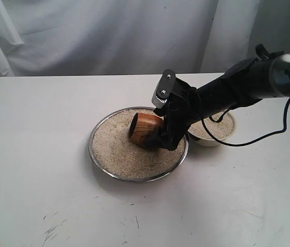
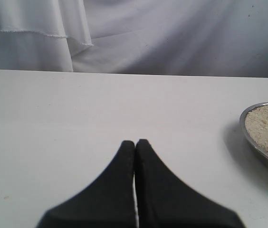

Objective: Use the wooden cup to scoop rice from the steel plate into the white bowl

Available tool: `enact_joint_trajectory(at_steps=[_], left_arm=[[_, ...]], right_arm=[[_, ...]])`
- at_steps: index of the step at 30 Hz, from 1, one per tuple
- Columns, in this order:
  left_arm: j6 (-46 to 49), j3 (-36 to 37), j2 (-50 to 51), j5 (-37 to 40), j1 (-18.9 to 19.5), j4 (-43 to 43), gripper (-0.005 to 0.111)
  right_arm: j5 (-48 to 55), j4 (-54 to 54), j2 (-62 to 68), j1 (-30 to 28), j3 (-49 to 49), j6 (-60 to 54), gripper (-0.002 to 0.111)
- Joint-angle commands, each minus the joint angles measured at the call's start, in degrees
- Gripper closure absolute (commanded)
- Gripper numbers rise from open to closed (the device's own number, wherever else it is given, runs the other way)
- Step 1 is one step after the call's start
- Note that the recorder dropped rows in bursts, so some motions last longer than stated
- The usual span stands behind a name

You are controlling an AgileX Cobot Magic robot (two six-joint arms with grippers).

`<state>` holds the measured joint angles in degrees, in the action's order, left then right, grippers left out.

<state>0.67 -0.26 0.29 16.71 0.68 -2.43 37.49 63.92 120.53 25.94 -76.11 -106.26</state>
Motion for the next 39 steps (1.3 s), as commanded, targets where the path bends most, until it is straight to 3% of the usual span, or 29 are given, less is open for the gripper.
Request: enact_joint_trajectory(at_steps=[1,39], left_arm=[[-0.18,0.26,-0.29,-0.36,-0.09,-0.04,0.107],[-0.18,0.26,-0.29,-0.36,-0.09,-0.04,0.107]], right_arm=[[-1.90,-0.73,0.12,0.60,-0.23,0.63,0.021],[-9.43,-0.92,2.18,3.33,-0.37,5.38,0.021]])
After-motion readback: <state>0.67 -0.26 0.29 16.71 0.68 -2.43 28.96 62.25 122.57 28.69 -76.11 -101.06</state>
